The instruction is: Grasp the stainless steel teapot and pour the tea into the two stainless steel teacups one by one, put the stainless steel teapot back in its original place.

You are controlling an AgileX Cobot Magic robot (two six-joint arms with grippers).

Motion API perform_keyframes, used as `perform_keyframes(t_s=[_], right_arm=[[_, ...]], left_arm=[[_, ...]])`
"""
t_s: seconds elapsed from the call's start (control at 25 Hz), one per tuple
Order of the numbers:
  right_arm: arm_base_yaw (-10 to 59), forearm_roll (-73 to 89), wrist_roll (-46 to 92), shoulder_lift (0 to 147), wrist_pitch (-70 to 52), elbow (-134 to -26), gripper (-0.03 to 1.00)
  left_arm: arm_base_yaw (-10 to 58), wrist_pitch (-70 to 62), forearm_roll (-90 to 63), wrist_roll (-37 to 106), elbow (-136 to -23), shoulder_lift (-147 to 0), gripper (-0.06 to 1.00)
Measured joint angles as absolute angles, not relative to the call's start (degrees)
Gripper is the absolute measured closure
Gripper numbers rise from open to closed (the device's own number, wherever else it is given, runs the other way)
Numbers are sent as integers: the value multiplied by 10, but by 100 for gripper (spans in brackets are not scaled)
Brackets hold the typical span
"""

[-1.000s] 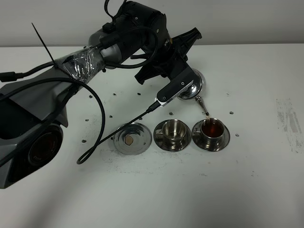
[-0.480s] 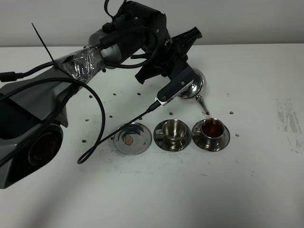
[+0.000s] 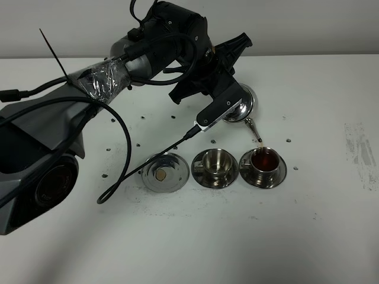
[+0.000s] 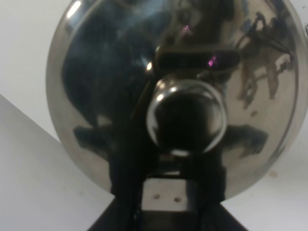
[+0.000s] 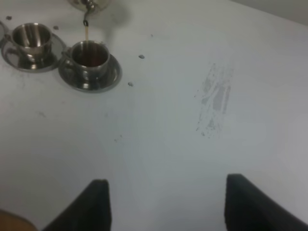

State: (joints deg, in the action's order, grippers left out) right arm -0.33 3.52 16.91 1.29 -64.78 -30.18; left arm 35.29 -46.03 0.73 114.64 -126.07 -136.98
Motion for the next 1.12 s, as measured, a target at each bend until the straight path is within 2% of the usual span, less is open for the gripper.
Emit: perform_keyframes(t_s=[0.88, 1.0, 1.12], right_arm=[[-3, 36, 170, 13, -648, -302, 44], [-3, 37, 170, 13, -648, -302, 44], [-3, 37, 170, 13, -648, -302, 44]], left_arm=[[352, -493, -36, 1082, -1261, -1347, 74], [348, -497, -36, 1031, -1261, -1331, 74], [337, -500, -36, 918, -1261, -1316, 74]])
